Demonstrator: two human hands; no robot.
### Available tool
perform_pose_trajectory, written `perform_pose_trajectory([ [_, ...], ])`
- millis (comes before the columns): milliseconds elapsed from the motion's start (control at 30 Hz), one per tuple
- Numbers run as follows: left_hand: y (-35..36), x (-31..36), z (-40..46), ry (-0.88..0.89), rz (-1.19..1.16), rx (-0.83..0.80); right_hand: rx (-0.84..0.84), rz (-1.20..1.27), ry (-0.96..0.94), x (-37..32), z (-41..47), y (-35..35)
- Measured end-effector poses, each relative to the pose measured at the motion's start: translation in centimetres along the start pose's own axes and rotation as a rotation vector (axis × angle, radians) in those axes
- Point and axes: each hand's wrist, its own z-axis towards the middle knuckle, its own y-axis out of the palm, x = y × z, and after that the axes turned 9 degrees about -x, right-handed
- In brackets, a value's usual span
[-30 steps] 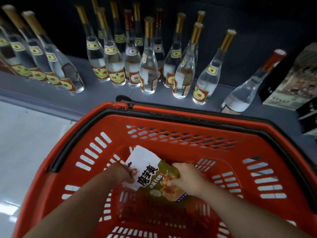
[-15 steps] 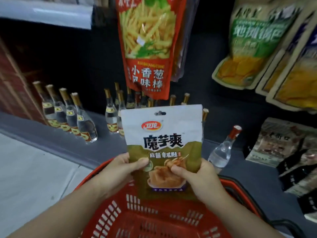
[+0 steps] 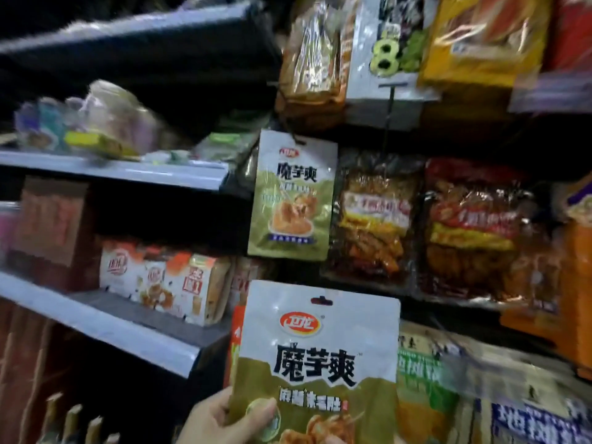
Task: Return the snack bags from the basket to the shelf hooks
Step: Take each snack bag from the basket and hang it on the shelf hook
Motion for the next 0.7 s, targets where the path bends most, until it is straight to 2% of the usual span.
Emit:
perform_pose_trajectory([
  [100,-1.1,3.7,2.1,0.065,0.005,0.036,-0.055,-0.088,-0.018,-3.5,2.2,0.1],
  [233,-2.4,8.9,5.3,0.24,0.037,0.169,-0.065,-0.125,-0.106,-7.9,6.7,1.2],
  [400,-3.3,15.5,9.2,0.38,0.083,0.22,0.007,-0.103,-0.139,-12.9,12.4,4.0],
  [533,-4.2,19.7,11.9,0.395,0.097,0.2,0.046,-0.088,-0.119,-16.4,16.0,5.7],
  [700,-5.4,22.2,14.3,0.406,0.11,0.258,0.067,-0.089,-0.088,-18.6,18.9,7.4],
])
